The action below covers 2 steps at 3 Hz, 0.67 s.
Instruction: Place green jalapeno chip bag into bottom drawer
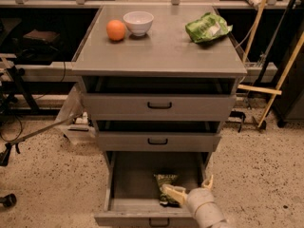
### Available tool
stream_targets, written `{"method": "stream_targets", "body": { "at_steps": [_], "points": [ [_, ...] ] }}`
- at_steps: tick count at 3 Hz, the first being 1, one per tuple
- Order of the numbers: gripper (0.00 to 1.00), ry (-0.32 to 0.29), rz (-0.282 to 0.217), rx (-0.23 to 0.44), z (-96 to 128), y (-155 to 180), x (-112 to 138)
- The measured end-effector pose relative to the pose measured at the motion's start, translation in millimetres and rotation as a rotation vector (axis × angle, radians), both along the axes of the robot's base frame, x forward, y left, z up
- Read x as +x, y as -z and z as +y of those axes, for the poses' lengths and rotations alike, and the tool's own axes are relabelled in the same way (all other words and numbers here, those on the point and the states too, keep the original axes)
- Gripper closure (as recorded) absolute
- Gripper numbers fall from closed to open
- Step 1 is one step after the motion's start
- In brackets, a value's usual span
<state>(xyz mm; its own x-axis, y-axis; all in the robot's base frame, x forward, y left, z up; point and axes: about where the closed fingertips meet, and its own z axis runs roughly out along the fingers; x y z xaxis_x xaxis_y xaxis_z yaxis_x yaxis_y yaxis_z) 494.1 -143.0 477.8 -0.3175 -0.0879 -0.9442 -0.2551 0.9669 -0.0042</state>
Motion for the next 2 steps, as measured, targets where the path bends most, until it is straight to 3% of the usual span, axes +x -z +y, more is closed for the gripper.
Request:
{"method": "stream_targets", "body": {
  "at_steps": [1,2],
  "points": [
    [0.00,0.049,-0.165,0.065,-53,-129,23],
    [0.00,0.079,-0.331,0.194,-102,-243,23]
  ]
}}
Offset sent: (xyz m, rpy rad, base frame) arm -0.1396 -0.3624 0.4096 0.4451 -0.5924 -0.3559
